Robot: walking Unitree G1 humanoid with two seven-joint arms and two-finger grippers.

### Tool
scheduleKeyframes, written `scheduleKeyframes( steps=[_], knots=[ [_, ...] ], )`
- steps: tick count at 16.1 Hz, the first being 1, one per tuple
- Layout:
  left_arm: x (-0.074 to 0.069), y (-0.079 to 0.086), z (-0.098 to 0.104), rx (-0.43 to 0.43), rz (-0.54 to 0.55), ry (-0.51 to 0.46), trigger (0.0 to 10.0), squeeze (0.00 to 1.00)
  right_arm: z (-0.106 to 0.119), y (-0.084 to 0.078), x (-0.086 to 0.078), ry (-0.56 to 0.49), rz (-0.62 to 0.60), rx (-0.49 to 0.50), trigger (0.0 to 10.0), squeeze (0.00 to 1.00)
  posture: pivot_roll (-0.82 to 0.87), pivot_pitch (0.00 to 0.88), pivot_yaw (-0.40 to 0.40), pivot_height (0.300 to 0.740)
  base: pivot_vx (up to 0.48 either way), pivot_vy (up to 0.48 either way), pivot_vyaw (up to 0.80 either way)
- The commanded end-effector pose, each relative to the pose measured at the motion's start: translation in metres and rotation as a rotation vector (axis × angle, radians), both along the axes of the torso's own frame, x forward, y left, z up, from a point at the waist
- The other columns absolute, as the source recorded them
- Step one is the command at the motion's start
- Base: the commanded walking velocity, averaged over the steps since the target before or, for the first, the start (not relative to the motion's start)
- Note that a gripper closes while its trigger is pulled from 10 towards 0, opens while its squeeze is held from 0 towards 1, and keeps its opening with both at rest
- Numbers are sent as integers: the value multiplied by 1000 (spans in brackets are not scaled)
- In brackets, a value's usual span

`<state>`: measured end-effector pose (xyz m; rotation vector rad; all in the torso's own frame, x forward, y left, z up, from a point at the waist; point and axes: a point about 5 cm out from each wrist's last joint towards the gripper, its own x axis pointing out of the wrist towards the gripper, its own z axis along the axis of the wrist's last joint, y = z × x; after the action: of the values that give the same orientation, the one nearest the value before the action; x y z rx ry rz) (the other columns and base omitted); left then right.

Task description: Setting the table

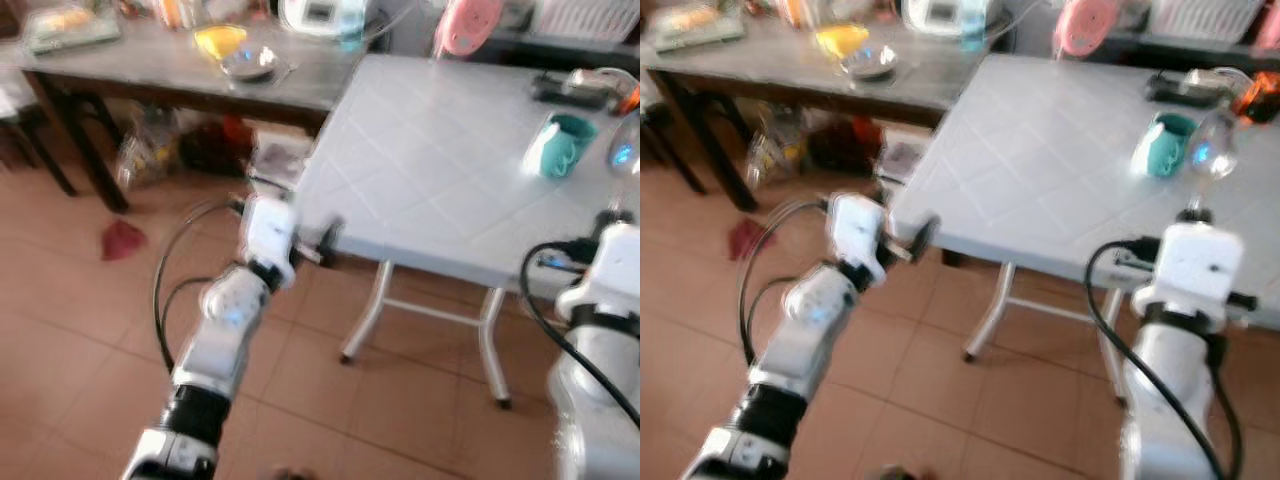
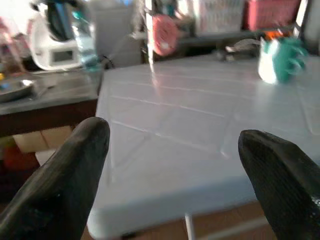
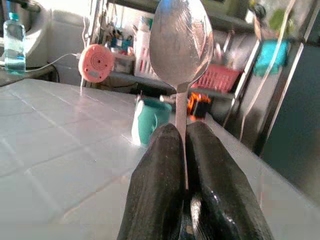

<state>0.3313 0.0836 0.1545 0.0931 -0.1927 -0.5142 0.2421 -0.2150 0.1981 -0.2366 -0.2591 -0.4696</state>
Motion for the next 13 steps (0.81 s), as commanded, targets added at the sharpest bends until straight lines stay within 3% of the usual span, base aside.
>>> scheduleKeyframes(
  steps=[1,5,13],
  knots=[
    [2,3,5,10,2,-20,10000,0,5,-2,-2,-17,-9,-9,10000,0,-13,122,23,740,0,480,0],
    [1,3,5,14,0,-21,10000,0,6,-3,-2,-21,-16,-7,10000,0,-10,126,26,740,0,478,0],
    [3,3,11,-22,30,-54,10000,0,5,-3,-2,-15,-15,-5,10000,0,-10,128,20,740,0,0,-440]
  ],
)
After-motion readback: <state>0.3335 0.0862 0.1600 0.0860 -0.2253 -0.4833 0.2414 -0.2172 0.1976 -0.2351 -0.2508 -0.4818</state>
